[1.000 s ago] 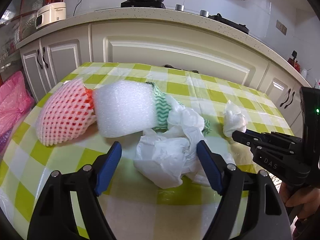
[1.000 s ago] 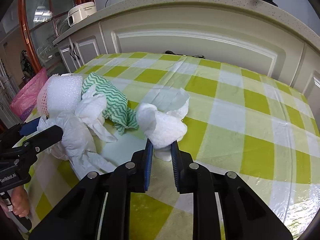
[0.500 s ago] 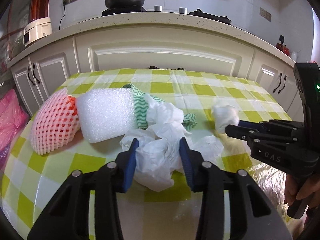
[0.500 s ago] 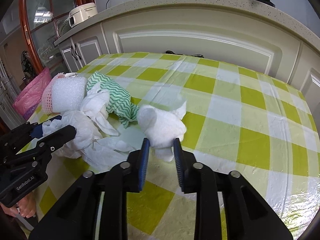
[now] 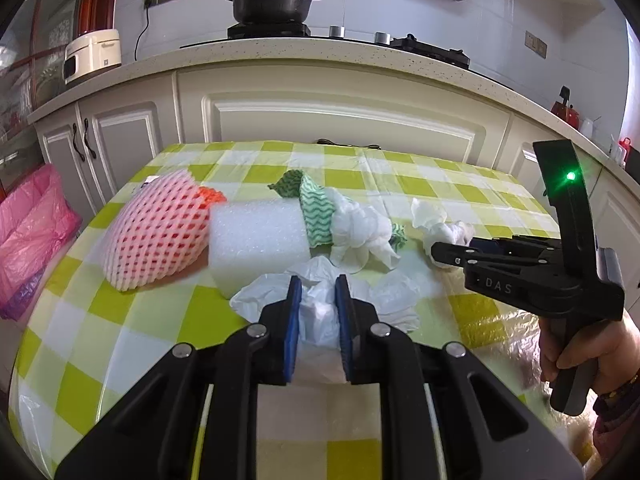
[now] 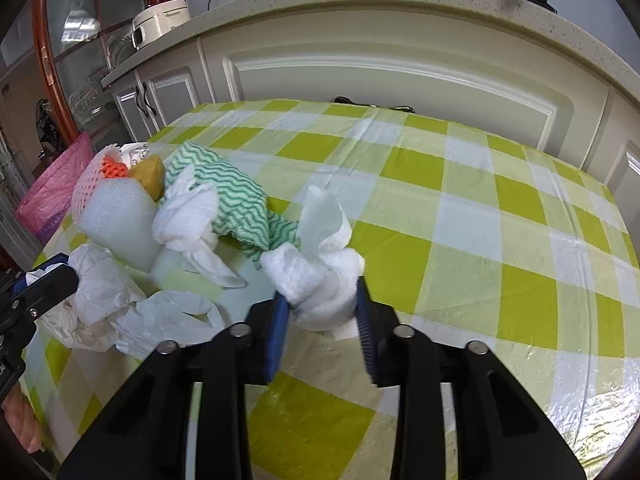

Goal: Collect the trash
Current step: 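Grasp a white plastic bag with the left gripper while the right grasps a tissue, then carry the bag and tissue over the pink bin with both grippers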

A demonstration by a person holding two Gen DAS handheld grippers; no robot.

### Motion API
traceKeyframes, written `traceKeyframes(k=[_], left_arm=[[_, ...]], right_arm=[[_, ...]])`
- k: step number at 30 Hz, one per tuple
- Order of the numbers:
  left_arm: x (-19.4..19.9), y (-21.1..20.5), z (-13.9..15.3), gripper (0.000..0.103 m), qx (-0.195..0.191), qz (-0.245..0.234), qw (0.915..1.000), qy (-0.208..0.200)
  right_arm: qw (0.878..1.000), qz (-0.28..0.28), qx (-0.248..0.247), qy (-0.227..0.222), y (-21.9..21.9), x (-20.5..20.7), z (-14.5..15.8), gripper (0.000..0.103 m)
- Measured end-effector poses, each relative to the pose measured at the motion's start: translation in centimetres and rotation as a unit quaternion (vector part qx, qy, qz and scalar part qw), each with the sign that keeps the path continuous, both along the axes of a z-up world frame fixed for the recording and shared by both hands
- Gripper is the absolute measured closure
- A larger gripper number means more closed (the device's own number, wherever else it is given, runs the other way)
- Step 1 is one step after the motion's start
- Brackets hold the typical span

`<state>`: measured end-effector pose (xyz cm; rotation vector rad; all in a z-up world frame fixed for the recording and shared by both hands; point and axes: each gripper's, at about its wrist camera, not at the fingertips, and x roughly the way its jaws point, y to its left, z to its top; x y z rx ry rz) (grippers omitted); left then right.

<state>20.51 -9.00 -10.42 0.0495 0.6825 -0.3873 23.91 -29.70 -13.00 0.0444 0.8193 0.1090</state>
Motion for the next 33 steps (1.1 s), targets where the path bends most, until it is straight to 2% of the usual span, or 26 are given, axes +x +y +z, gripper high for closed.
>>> traceKeyframes(k=[8,16,33], left_arm=[[-1.7,1.3,1.2,0.087,-0.008,0.002,0.9999,-0.015],[-4.1,3.7,2.3,0.087,-0.010,0.025,0.9993,-0.026],[-8.3,10.9,6.1,0.087,-0.030,0.094,0.9933,-0.060]], right_arm=[[1.000,0.020,-0.007,-0.020,1.6,-3.0,1.6,0.079],[0.998,0.037,-0.012,-0.044,3.4,-5.5,3.9,0.079],[0.988,0.119,-0.022,-0.094,11.7,-9.1,8.9,0.079]])
